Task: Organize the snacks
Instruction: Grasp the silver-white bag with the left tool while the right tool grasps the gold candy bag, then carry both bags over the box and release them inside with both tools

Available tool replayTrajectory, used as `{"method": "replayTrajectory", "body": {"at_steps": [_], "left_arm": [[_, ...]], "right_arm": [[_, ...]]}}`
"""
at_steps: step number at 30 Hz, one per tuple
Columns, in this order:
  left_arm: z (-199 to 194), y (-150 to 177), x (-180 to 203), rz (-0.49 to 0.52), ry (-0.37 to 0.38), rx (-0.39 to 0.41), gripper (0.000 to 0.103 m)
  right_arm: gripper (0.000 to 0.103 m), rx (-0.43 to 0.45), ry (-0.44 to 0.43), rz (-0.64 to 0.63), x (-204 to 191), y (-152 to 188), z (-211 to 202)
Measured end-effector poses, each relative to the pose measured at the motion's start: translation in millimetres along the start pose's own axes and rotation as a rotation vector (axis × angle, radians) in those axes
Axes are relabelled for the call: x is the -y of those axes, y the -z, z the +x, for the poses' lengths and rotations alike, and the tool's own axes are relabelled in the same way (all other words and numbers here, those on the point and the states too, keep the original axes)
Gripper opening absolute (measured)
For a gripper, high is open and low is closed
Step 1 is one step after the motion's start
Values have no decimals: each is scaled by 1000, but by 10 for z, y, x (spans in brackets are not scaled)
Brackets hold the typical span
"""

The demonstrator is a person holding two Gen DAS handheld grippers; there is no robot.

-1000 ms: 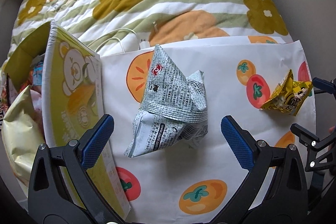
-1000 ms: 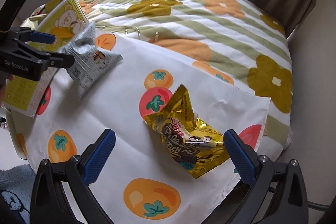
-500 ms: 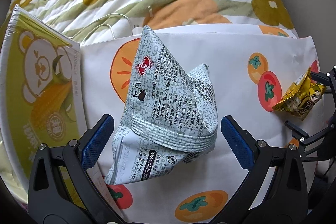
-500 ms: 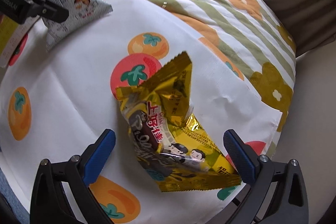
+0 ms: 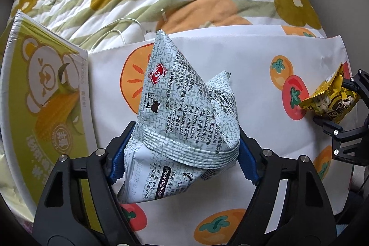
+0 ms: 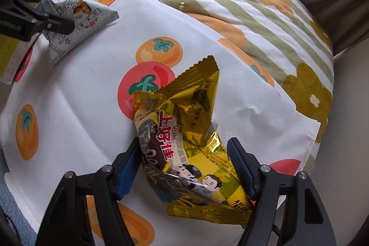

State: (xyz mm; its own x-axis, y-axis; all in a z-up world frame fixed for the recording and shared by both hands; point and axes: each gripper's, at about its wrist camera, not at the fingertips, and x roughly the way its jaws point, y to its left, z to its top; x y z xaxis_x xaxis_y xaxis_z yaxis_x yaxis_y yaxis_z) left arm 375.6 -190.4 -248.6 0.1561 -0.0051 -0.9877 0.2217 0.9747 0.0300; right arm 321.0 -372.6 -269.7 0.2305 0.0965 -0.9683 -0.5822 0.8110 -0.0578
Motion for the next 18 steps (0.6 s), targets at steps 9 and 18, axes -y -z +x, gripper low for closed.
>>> {"method": "replayTrajectory", "body": {"at_steps": [9,18], "left_arm": [[-249,121,-28,-6,18,42,77],[-954,349,-166,-50,37,166,77]], "right_arm": [[63,38,-8,88,37,-4,-216],[62,123,-62,164,-66,-132,-748]]}}
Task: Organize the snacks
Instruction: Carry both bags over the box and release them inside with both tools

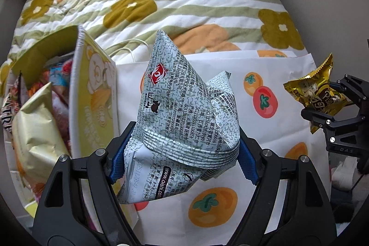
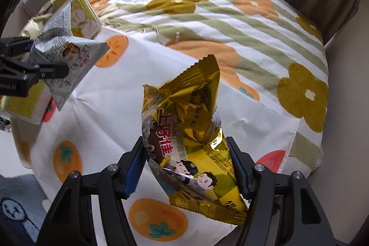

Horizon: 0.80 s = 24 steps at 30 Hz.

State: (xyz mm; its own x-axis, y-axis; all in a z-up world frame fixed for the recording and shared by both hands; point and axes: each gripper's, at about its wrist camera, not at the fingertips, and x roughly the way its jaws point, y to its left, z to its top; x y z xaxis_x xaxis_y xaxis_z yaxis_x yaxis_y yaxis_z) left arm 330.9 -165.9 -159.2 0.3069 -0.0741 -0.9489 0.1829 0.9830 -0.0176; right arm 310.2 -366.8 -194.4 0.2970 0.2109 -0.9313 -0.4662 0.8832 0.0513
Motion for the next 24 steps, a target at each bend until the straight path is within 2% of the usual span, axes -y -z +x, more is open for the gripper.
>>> {"method": "replayTrajectory", "body": {"at_steps": [9,16,19,24], "left_arm": [[-875,208,-504,-105,-40,134,77],[-1399,379,-1205,-159,-73,222,77],[-1521,478,-1576,-168,-78,238,77],[-1572,660,-2250,-165,-65,210,77]], "right_arm": [[61,124,-41,-23,-460,-352,-475],[61,223,-38,-96,-1087,-815,-869],[61,258,-57,-96,-1389,-1002,-985],[61,279,-65,-91,-1985,-1278,-985]]}}
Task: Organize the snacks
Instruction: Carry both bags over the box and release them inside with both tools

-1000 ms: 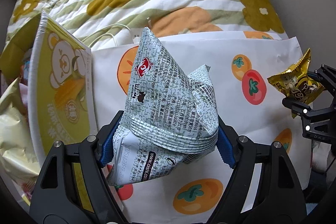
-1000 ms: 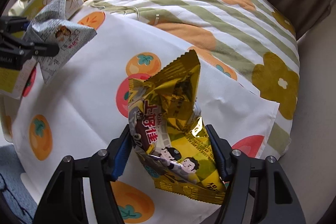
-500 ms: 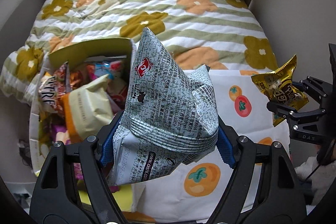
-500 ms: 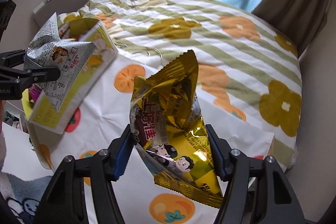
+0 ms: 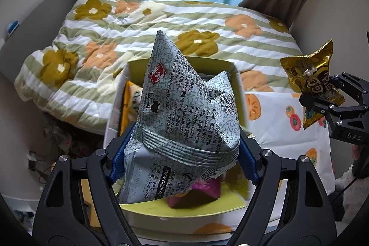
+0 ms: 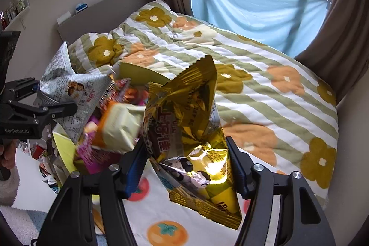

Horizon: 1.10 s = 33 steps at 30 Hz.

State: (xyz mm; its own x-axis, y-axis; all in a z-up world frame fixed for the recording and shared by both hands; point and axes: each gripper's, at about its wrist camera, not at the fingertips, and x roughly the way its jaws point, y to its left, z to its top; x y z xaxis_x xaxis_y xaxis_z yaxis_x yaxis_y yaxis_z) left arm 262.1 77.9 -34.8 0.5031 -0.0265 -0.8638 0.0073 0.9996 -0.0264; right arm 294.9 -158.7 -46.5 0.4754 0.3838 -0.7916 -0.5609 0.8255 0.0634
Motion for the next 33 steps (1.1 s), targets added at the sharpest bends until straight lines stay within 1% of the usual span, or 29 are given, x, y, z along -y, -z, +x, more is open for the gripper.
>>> {"method": "replayTrajectory", "body": {"at_steps": [3,7,9,12,14,16,18,20,21,22,23,24,26,30,33], "left_arm": [[55,65,-353,26,5,-31,77],[192,182,-689,70,21,-86,77],[265,251,-801,100,21,-119,77],[346,333,-854,131,68,-160,77],[375,391,-848,174,92,-178,77],[395,420,-811,208,107,-190,77],[386,432,-773,225,146,-192,77],[378,402,-708,233,191,-184,81],[368,390,-674,235,214,-178,86],[354,379,-657,233,221,-164,95],[339,357,-647,230,213,-145,100],[326,344,-650,225,200,-126,103],[331,327,-695,207,187,-115,103],[380,290,-804,157,200,-118,103],[442,239,-863,132,196,-125,103]], "right_arm": [[61,-2,-11,22,-323,-163,160],[61,-20,-15,42,-720,-316,384],[61,-27,-13,53,-886,-369,476],[61,-39,-17,76,-1076,-402,584],[61,-46,-11,89,-1157,-407,634],[61,-56,-7,110,-1201,-411,679],[61,-61,-2,120,-1233,-422,685],[61,-63,7,121,-1236,-441,687],[61,-63,10,120,-1240,-451,680],[61,-61,14,119,-1245,-466,676],[61,-59,16,119,-1231,-481,671],[61,-57,15,119,-1218,-498,663],[61,-49,15,119,-1181,-532,652],[61,-41,15,123,-1136,-559,676],[61,-48,0,147,-1087,-588,761]]}}
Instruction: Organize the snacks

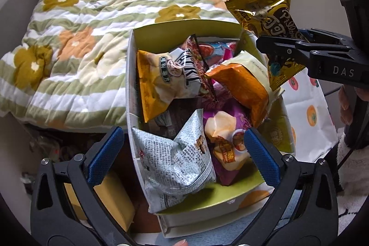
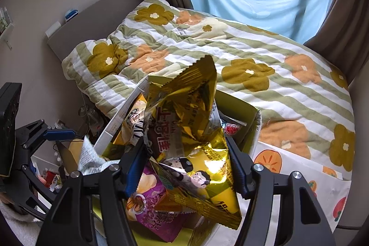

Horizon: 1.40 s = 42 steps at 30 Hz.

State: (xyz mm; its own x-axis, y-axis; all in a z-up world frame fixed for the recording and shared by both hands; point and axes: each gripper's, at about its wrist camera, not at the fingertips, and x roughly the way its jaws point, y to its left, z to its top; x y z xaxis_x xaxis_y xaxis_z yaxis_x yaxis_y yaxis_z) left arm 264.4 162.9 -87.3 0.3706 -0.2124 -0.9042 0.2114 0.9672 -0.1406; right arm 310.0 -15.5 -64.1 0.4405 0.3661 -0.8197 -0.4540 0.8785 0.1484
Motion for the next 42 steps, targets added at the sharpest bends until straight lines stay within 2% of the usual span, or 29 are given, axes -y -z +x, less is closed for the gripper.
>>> {"method": "replayTrajectory", "body": {"at_steps": [8,9,10,12,18,25,32,36,42], "left_arm": [[112,-70,-65,-26,12,-11,103],[120,-71,-73,-28,16,-11,103],[124,-73,-79,-30,17,-9,103],[128,-74,-90,-23,18,0,103],[132,-35,-135,1,6,10,103],[40,-11,-79,32,-4,38,103],[-362,60,179,50,-51,140,103],[-741,151,483,54,-104,261,103],[-1249,520,1042,40,-153,438,103]], "right_arm": [[62,-32,-49,82,116,-193,312],[67,-31,-45,89,114,-208,342],[83,-23,-33,93,107,-211,353],[100,0,-10,102,93,-198,339],[101,46,62,113,69,-82,219],[101,95,88,150,19,17,8],[101,197,108,140,-54,161,-467],[101,300,115,142,-64,326,-948],[101,435,196,153,-37,805,-1766]]}}
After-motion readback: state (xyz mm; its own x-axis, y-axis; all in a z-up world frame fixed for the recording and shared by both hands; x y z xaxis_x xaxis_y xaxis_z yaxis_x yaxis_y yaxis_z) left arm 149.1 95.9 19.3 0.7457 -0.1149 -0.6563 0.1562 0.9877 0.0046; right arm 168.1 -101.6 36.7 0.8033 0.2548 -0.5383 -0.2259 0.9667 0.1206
